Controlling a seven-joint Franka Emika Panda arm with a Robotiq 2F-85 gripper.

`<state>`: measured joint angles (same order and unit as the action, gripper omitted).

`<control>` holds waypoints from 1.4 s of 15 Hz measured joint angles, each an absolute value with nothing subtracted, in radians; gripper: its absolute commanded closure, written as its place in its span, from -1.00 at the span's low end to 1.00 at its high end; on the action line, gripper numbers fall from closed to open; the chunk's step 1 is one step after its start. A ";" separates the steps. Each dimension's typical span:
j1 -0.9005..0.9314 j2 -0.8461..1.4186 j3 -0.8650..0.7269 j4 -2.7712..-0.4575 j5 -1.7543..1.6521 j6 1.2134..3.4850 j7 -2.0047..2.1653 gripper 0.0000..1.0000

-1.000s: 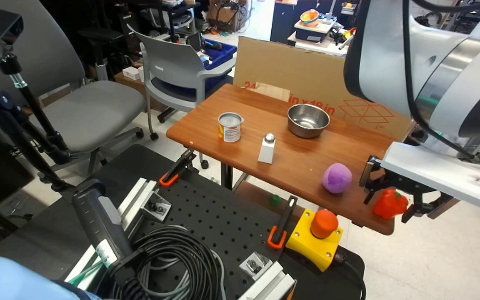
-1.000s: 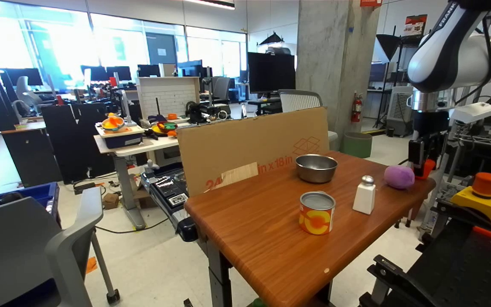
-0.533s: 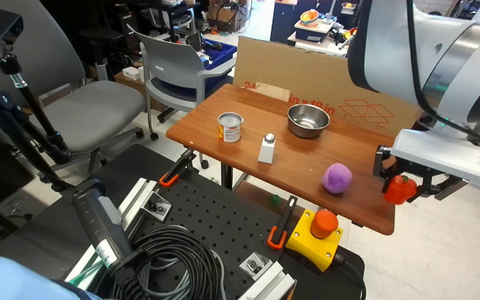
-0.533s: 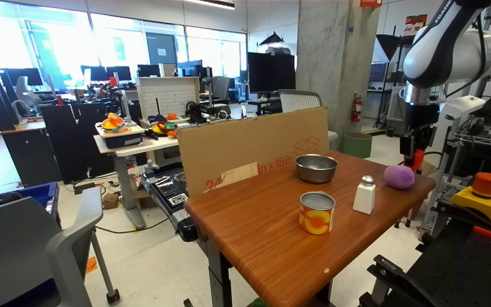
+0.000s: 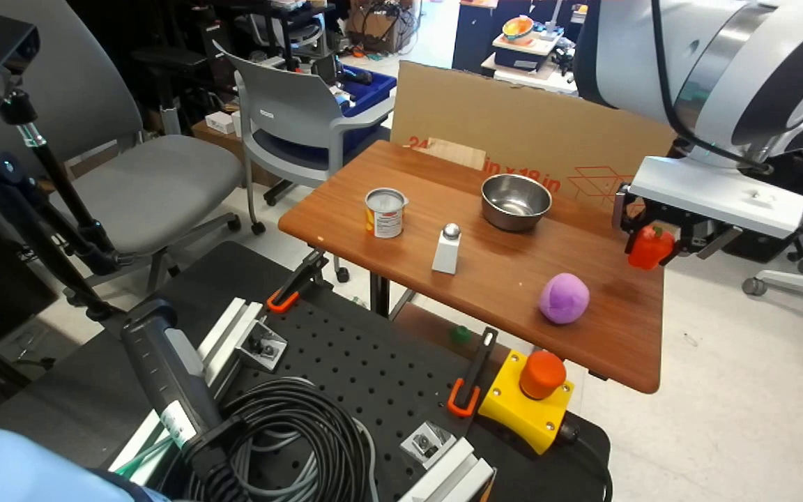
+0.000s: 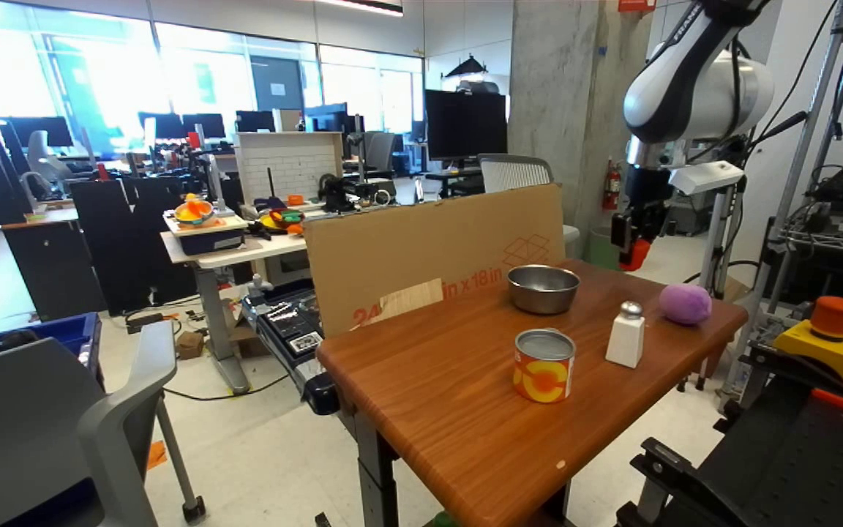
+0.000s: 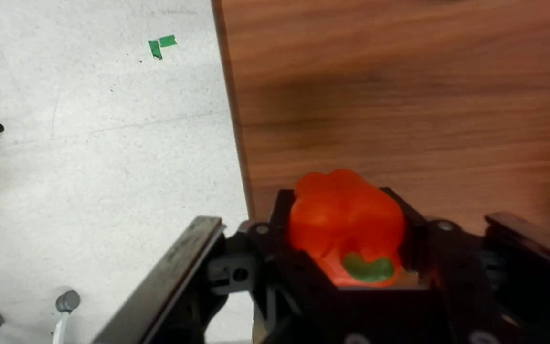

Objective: Move the orange pepper farther away from you

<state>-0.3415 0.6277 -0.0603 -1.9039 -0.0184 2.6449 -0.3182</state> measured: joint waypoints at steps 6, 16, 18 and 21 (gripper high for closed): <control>-0.331 0.792 -0.036 -1.688 -0.013 2.608 -0.279 0.57; -0.338 0.857 -0.033 -1.535 0.008 2.378 -0.255 -1.00; -0.338 0.838 -0.041 -1.533 0.008 2.313 -0.255 -1.00; -0.342 0.766 -0.052 -1.558 0.008 2.186 -0.284 -1.00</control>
<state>-0.3425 0.7662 -0.0519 -1.5579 0.0081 2.1857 -0.2843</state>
